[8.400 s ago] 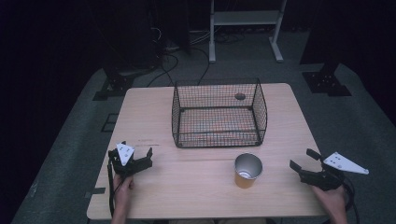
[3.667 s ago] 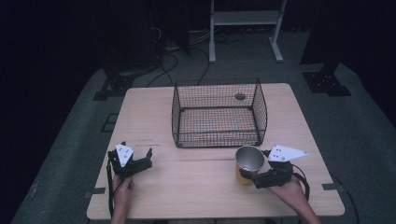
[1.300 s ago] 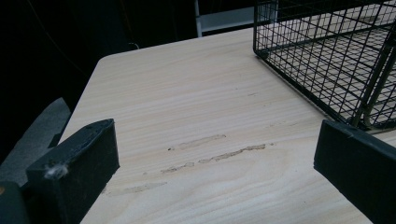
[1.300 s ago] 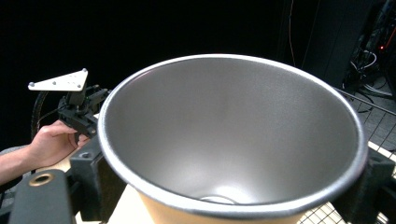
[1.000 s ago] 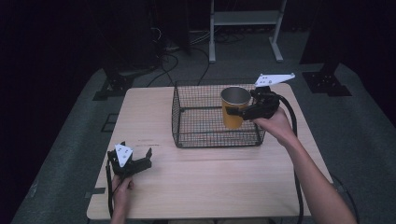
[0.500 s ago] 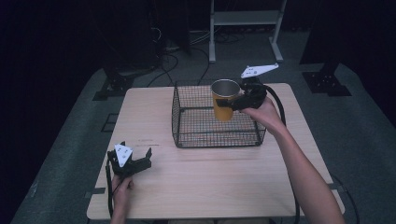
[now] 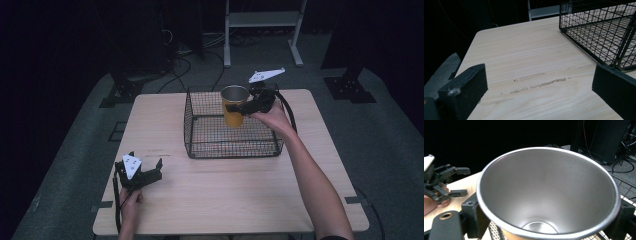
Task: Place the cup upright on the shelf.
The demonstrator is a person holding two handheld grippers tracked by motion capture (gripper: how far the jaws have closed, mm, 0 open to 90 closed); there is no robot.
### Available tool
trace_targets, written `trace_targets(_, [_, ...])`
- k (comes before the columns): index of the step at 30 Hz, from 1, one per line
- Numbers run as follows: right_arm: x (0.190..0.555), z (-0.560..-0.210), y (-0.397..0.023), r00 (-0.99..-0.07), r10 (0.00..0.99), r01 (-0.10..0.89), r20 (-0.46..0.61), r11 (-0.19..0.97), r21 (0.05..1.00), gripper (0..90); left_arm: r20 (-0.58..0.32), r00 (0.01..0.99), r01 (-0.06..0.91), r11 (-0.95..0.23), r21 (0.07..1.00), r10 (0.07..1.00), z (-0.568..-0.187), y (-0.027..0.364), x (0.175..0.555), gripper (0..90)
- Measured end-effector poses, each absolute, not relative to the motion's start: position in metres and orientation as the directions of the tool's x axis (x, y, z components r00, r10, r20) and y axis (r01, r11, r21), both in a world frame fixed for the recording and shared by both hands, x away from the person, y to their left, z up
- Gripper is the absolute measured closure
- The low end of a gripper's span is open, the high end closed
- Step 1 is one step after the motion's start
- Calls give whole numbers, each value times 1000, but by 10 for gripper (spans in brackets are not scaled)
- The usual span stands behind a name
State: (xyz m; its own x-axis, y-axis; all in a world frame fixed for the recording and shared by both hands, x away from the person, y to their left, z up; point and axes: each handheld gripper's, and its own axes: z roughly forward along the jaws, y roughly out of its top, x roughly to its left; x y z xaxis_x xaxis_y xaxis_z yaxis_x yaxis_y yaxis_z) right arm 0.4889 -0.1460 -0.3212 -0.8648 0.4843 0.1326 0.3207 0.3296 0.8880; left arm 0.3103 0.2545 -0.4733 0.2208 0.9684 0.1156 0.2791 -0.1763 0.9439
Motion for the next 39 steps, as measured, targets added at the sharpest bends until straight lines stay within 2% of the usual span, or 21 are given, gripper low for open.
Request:
trace_targets(15, [510, -355, -136, -870, 464, 352, 169, 342, 871, 129, 113, 224, 274, -174, 946, 968, -473, 255, 310, 0])
trace_targets(22, [522, -372, -134, -854, 487, 388, 183, 364, 847, 129, 113, 225, 273, -174, 946, 968, -473, 255, 309, 0])
trace_targets(39, [532, -389, -128, -850, 486, 426, 204, 403, 810, 129, 110, 227, 271, -171, 947, 968, -473, 255, 309, 0])
